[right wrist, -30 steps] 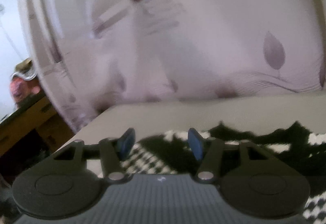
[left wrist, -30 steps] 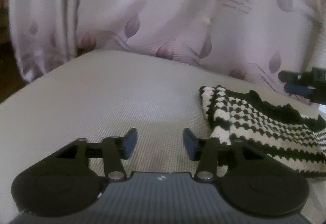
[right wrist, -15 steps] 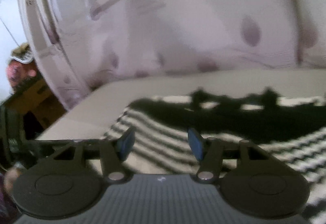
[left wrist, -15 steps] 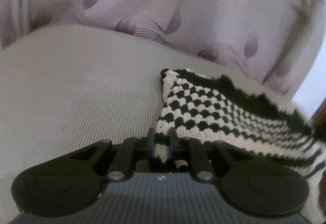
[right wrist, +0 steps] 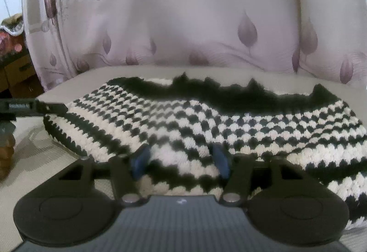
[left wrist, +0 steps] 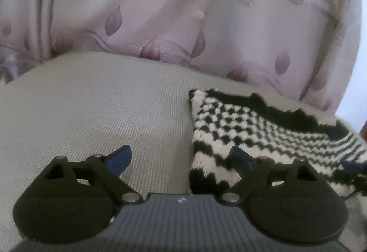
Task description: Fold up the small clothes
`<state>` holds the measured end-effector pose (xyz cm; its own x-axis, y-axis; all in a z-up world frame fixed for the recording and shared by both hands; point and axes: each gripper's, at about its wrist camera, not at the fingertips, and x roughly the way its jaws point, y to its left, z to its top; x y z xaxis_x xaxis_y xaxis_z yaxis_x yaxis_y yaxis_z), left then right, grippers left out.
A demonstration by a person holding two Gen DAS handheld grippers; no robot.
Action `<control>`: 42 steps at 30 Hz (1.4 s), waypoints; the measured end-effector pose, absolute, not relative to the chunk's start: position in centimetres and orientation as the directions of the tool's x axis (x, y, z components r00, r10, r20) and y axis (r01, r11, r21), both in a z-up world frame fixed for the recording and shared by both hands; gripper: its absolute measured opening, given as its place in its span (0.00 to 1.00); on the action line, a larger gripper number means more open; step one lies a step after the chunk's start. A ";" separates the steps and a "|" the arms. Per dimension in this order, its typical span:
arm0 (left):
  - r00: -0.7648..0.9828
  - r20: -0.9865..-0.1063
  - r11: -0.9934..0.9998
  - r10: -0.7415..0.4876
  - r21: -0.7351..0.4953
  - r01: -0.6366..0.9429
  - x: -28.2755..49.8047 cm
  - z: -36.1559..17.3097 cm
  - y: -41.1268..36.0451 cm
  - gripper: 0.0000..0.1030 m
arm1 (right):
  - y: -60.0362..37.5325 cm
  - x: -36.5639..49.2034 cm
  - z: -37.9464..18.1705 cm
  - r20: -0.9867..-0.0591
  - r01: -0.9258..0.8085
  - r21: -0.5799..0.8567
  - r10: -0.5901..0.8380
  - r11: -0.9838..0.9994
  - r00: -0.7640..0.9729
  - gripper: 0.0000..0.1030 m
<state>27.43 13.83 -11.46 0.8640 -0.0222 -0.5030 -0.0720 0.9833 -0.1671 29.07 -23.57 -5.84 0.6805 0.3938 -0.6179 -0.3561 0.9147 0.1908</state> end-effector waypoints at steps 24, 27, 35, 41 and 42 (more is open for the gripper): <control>0.878 -0.463 0.992 0.125 0.031 -0.125 27.1 -11.3 11.1 1.00 | -23.5 27.2 -4.8 -0.544 -0.192 0.034 0.179 0.981 0.820 0.89; 0.872 -0.472 0.992 0.126 0.034 -0.125 27.2 -11.4 11.0 1.00 | -23.5 27.5 -5.1 -0.567 -0.196 0.040 0.183 0.980 0.803 0.90; 0.868 -0.478 0.991 0.132 0.045 -0.125 27.3 -11.5 10.9 1.00 | -22.8 28.3 -5.6 -0.620 -0.192 0.008 0.155 0.981 0.769 0.91; 0.864 -0.499 0.997 0.073 0.005 -0.082 27.7 -11.4 11.5 1.00 | -23.1 28.6 -5.8 -0.635 -0.188 0.027 0.162 0.982 0.755 0.93; 0.862 -0.503 0.997 0.060 -0.010 -0.075 27.8 -11.4 11.7 1.00 | -23.3 28.7 -5.8 -0.637 -0.186 0.038 0.167 0.982 0.753 0.93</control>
